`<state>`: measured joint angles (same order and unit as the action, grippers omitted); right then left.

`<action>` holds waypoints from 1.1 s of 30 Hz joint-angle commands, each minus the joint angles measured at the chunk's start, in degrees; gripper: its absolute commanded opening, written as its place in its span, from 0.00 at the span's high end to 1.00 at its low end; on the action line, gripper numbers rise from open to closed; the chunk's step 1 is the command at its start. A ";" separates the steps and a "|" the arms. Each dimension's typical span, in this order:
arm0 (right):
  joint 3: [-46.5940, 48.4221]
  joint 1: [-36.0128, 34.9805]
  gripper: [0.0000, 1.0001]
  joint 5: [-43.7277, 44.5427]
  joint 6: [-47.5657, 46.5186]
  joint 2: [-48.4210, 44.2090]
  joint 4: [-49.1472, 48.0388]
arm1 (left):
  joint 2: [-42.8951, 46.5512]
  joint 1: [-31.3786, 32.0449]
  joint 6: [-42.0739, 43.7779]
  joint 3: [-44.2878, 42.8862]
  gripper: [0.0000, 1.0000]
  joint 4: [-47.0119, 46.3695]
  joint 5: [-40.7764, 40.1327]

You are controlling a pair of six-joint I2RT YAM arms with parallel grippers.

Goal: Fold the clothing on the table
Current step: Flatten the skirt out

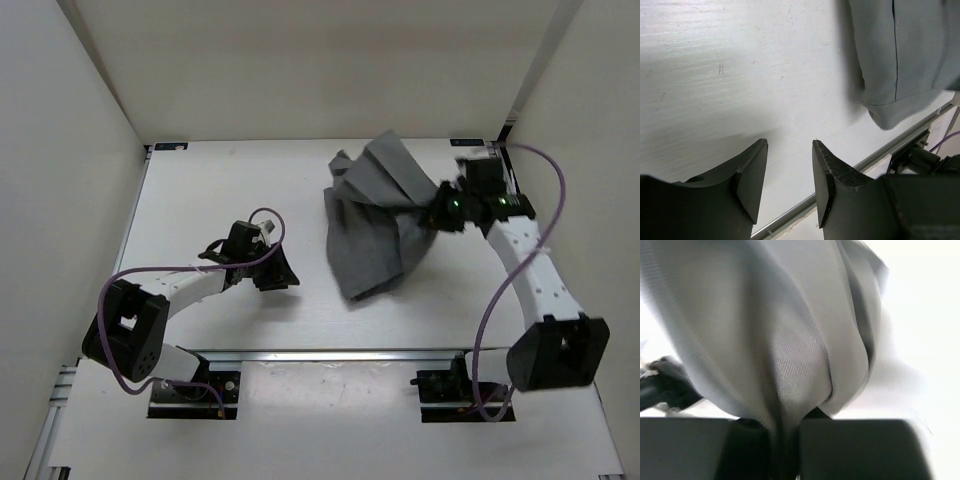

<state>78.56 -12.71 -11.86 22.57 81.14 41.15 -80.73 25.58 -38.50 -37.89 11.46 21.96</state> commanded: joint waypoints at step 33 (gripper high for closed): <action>-22.14 17.02 0.30 16.43 7.66 -11.09 0.35 | -0.22 1.75 1.58 -1.92 0.49 -1.54 2.83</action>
<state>56.84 4.80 5.23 30.04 69.17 43.22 -82.91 27.59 -38.35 -38.83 9.50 23.38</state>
